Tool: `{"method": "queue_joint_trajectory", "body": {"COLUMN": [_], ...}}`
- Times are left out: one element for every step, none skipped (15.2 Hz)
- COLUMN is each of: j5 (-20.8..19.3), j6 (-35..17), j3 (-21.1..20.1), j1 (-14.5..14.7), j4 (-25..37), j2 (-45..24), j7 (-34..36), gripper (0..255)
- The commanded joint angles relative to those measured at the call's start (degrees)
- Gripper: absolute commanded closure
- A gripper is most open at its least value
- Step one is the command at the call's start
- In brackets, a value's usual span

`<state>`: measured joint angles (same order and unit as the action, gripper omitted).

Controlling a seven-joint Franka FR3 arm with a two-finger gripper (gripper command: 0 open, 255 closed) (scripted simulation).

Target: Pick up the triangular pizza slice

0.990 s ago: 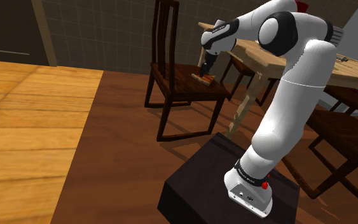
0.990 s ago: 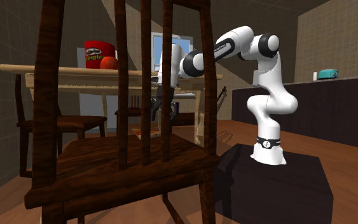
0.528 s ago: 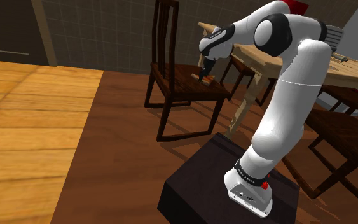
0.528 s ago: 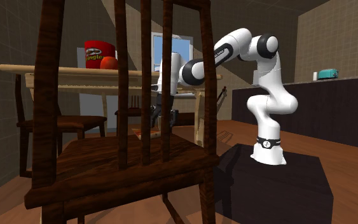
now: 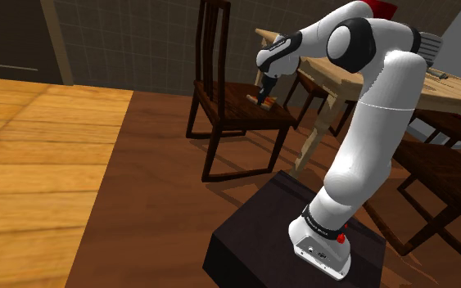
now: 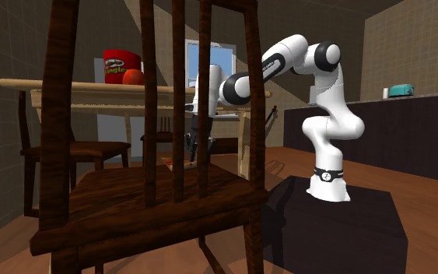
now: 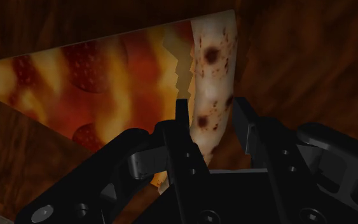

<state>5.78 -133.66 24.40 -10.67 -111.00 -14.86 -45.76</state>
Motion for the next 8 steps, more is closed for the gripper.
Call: {"method": "queue_joint_trajectory", "body": {"j5": [-0.01, 0.01, -0.23, -0.45, -0.66, -0.87, -1.07, -1.27], "j6": [-0.02, 0.09, 0.76, 1.43, 2.11, 2.79, 3.47, 4.15], "j3": [0.01, 0.0, 0.09, 0.16, 0.24, 0.31, 0.37, 0.43], "j1": [0.0, -0.02, 0.05, 0.11, 0.17, 0.23, 0.29, 0.34], "j4": [-0.07, 0.08, 0.4, 0.75, 1.1, 1.46, 1.84, 2.24], "j2": [-0.06, -0.1, 0.28, 0.64, 0.99, 1.34, 1.67, 2.0], "j7": [0.01, 0.0, 0.14, 0.27, 0.39, 0.52, 0.63, 0.75], "gripper": [255, 255, 255, 255, 255, 255, 255, 255]}}
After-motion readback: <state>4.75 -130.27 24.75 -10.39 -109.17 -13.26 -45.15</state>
